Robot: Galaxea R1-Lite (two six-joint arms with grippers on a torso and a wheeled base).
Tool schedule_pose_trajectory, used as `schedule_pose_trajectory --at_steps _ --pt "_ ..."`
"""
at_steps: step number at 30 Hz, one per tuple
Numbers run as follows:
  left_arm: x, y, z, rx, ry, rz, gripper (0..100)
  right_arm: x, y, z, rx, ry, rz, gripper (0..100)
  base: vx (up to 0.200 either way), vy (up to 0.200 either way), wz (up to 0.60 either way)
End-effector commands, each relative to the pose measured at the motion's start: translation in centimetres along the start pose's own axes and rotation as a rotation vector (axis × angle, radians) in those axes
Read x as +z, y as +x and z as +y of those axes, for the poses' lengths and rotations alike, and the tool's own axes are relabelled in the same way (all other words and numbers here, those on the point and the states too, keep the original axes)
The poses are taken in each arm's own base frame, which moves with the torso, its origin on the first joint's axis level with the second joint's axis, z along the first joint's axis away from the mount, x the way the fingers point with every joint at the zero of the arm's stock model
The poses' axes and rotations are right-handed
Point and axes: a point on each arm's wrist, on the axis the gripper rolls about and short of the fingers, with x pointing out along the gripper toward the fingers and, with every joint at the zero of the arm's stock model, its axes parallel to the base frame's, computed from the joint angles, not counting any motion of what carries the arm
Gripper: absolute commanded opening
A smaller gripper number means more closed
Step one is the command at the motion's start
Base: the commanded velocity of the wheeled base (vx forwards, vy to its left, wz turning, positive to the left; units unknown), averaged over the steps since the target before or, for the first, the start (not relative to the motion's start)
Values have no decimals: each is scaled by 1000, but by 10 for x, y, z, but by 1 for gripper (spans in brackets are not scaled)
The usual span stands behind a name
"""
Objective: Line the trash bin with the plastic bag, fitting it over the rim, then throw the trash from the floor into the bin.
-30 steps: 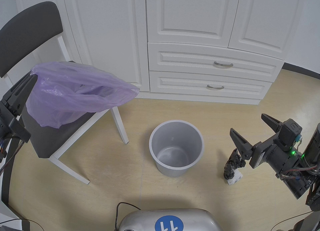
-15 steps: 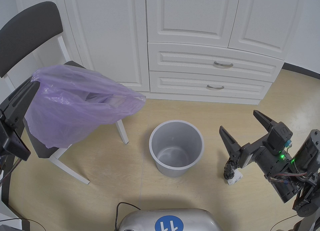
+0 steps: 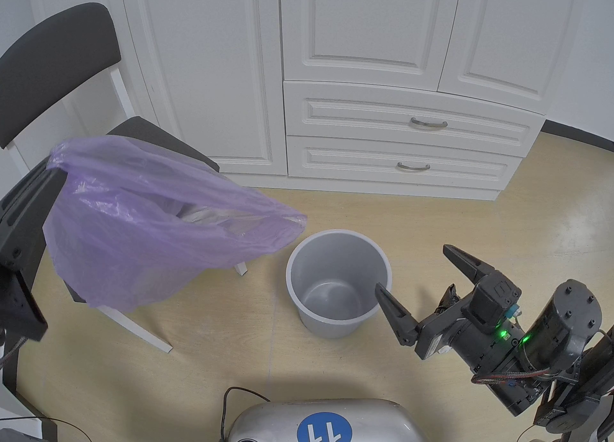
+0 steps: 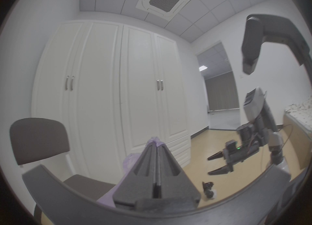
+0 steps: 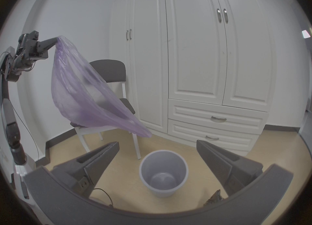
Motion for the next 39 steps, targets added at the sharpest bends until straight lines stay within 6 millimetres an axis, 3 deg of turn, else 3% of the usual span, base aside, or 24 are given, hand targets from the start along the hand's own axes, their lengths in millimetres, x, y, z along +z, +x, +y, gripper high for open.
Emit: schedule_pose_trajectory --at_steps 1,5,13,22,26,31,34,39 --pt "3 -11 -6 -102 -32 -51 0 -5 1 14 55 60 6 100 0 0 0" --pt "0 -16 -9 -175 -34 -70 0 5 4 25 90 180 -33 100 0 0 0" --pt "4 -26 -8 -226 -36 -121 0 8 5 23 83 202 -44 100 0 0 0" --pt "5 -32 -9 -283 -37 -157 0 14 17 8 13 240 -17 100 0 0 0" --pt "5 -32 -9 -283 -37 -156 0 25 29 -4 -31 339 94 100 0 0 0" --pt "5 -33 -9 -285 -37 -156 0 43 14 -9 102 471 306 100 0 0 0" --pt "5 -33 -9 -286 -37 -157 0 41 10 -5 147 482 403 100 0 0 0" --pt "5 -34 -9 -296 -38 -161 0 39 8 2 174 479 414 100 0 0 0"
